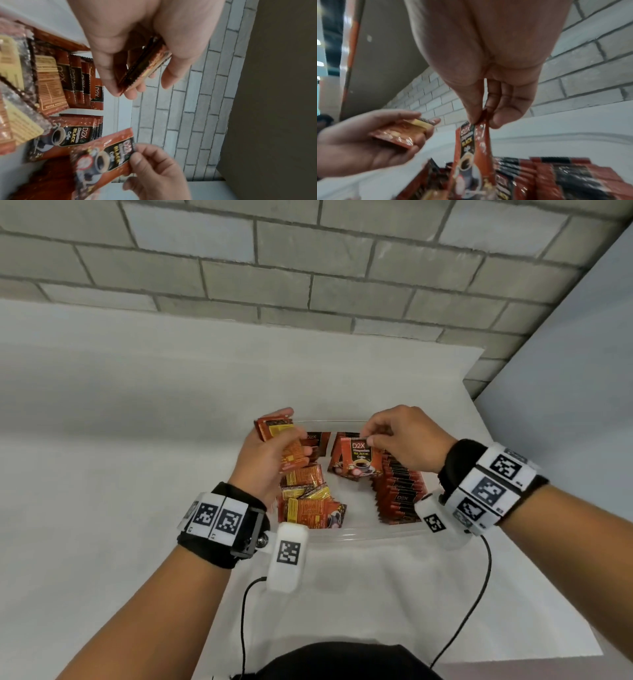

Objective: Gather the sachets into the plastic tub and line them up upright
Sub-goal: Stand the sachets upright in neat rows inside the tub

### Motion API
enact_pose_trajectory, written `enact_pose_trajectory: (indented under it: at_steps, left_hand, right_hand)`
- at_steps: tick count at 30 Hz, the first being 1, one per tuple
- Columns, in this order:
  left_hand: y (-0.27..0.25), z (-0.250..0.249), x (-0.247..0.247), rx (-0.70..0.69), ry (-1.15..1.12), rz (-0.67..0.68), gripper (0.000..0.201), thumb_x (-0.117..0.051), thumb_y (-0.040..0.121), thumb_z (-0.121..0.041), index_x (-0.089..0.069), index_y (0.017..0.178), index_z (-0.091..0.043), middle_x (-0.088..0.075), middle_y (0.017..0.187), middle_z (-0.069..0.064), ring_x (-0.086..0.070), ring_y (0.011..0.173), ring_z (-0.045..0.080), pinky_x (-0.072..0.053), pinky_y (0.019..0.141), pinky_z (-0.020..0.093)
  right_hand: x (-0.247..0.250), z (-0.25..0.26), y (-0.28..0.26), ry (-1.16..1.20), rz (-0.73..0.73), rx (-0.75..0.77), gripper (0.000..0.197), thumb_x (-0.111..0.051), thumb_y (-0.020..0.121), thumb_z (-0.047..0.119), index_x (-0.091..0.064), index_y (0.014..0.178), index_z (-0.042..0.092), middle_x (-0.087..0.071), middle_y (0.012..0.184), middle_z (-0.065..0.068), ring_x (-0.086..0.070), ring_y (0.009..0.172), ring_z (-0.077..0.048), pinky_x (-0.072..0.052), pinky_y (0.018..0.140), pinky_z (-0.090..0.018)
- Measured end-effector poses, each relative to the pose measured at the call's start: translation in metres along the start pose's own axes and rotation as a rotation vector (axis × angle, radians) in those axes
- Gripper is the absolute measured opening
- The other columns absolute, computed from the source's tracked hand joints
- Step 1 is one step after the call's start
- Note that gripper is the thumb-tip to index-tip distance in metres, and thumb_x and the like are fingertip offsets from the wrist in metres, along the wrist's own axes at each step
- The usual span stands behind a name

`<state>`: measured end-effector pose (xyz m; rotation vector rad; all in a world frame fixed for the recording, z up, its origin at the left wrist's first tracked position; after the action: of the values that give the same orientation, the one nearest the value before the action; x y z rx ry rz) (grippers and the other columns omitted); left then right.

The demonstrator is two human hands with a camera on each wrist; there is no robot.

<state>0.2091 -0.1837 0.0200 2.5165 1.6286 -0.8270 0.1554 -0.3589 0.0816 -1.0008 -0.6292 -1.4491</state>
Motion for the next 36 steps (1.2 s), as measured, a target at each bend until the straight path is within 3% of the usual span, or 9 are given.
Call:
enact_pose_trajectory:
  at_steps: [5,15,23,29,36]
  left_hand:
    - [-0.002,0.005,0.008,0.031,-0.033,0.0,0.032,-0.059,0.089,-0.008,-0.057,0.12,-0.017,-0.069,0.091,0.011,-0.067,0.072,0.022,-0.057,0.062,0.031]
    - [-0.003,0.006,0.009,0.05,-0.117,0.013,0.038,-0.058,0.089,-0.006,-0.055,0.126,-0.013,-0.066,0.097,0.017,-0.066,0.069,0.022,-0.057,0.058,0.03]
    - [-0.003,0.005,0.008,0.047,-0.124,0.026,0.038,-0.056,0.09,-0.005,-0.053,0.127,-0.012,-0.067,0.088,0.012,-0.067,0.065,0.019,-0.055,0.055,0.028]
    - [-0.003,0.006,0.009,0.049,-0.127,0.024,0.039,-0.058,0.089,-0.005,-0.054,0.127,-0.013,-0.066,0.089,0.013,-0.066,0.068,0.021,-0.056,0.057,0.03]
    - [-0.002,0.008,0.01,0.052,-0.131,0.027,0.04,-0.058,0.088,-0.007,-0.054,0.127,-0.013,-0.066,0.091,0.013,-0.066,0.07,0.022,-0.058,0.063,0.031]
  right_hand:
    - [-0.024,-0.014,0.016,-0.197,0.119,-0.066,0.011,-0.056,0.092,0.008,-0.065,0.099,0.008,-0.061,0.095,-0.002,-0.059,0.085,-0.018,-0.045,0.073,-0.024]
    - [-0.055,-0.016,0.035,-0.395,0.237,-0.095,0.013,-0.055,0.09,0.009,-0.062,0.1,0.011,-0.063,0.102,-0.007,-0.059,0.091,-0.023,-0.043,0.073,-0.026]
    - [-0.067,-0.015,0.04,-0.481,0.291,-0.072,0.014,-0.059,0.083,0.001,-0.053,0.087,0.014,-0.055,0.086,-0.004,-0.051,0.076,-0.021,-0.036,0.054,-0.023]
    - [-0.074,-0.016,0.046,-0.61,0.318,-0.049,0.011,-0.055,0.083,-0.003,-0.064,0.088,0.0,-0.053,0.076,-0.009,-0.049,0.066,-0.022,-0.036,0.053,-0.026]
    - [-0.064,-0.016,0.05,-0.685,0.251,-0.028,0.017,-0.052,0.085,-0.002,-0.061,0.098,0.004,-0.061,0.095,-0.012,-0.062,0.081,-0.029,-0.046,0.063,-0.03]
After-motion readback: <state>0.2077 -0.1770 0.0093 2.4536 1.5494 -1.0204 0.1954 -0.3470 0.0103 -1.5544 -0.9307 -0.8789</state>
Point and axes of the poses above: each hand's wrist, its own y-axis towards the middle knuckle, its own x-axis out of the back of the hand, z = x × y, the point moved 9 cm from there along y, towards the middle knuckle
